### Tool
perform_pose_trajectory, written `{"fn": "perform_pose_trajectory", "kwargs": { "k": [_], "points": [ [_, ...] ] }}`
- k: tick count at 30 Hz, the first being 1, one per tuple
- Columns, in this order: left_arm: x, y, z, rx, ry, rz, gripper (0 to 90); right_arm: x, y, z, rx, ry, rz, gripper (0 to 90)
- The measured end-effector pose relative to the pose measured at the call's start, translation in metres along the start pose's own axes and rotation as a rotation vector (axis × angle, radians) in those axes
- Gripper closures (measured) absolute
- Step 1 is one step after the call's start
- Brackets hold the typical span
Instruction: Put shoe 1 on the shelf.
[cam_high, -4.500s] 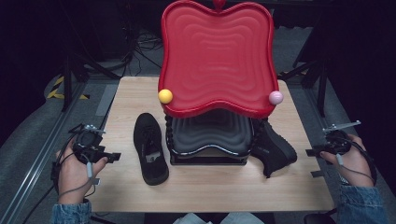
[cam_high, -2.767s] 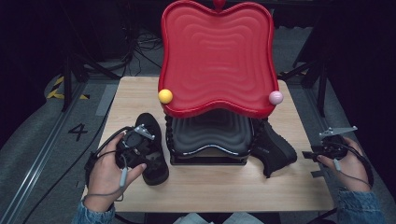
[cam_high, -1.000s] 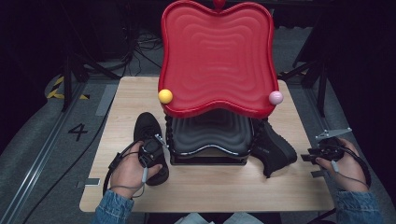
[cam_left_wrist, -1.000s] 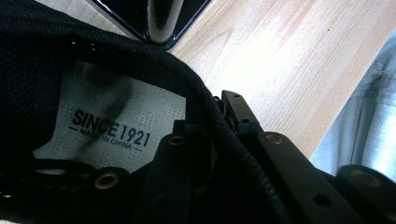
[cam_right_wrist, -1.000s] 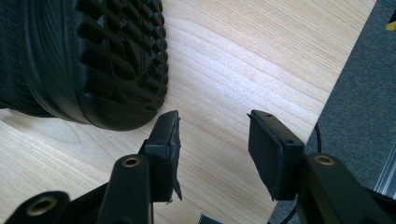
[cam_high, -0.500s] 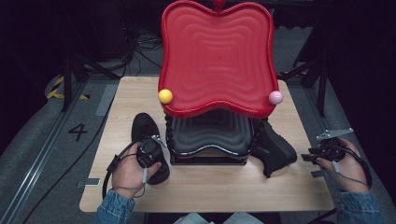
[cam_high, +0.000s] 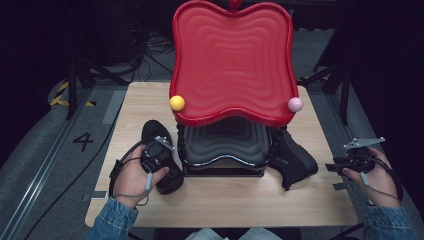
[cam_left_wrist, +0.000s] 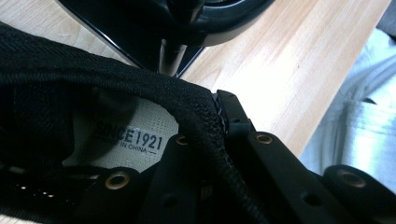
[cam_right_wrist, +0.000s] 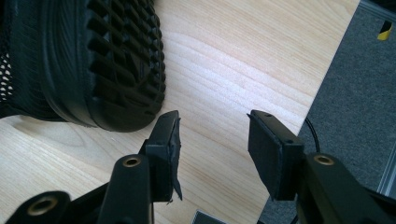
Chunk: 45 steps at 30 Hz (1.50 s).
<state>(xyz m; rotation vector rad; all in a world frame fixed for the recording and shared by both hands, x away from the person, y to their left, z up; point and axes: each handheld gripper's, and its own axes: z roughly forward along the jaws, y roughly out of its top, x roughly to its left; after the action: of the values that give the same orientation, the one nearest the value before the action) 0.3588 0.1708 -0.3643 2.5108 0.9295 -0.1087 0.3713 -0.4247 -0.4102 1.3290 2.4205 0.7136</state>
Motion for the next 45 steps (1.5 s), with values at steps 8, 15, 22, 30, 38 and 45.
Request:
{"fn": "perform_pose_trajectory", "kwargs": {
  "k": [8,15,22,30,38,45],
  "points": [
    [-0.007,0.006,-0.023,0.026,0.025,0.013,86.8,0.000,-0.001,0.001,-0.002,0.016,0.024,54.0],
    [-0.014,0.011,-0.049,0.045,0.060,0.018,86.6,0.000,-0.001,-0.002,-0.012,0.016,0.024,54.1],
    [-0.020,0.015,-0.079,0.029,0.070,0.026,86.5,-0.001,0.000,-0.004,-0.022,0.019,0.014,54.1],
    [-0.031,0.024,-0.104,0.058,0.104,0.044,86.3,-0.001,0.000,-0.005,-0.026,0.018,0.017,54.2],
    [-0.046,0.037,-0.133,0.034,0.120,0.083,86.3,-0.001,0.000,-0.006,-0.032,0.020,0.017,54.4],
    [-0.056,0.048,-0.153,0.043,0.139,0.112,86.4,0.000,0.001,-0.009,-0.049,0.016,0.008,55.5]
  ]
}}
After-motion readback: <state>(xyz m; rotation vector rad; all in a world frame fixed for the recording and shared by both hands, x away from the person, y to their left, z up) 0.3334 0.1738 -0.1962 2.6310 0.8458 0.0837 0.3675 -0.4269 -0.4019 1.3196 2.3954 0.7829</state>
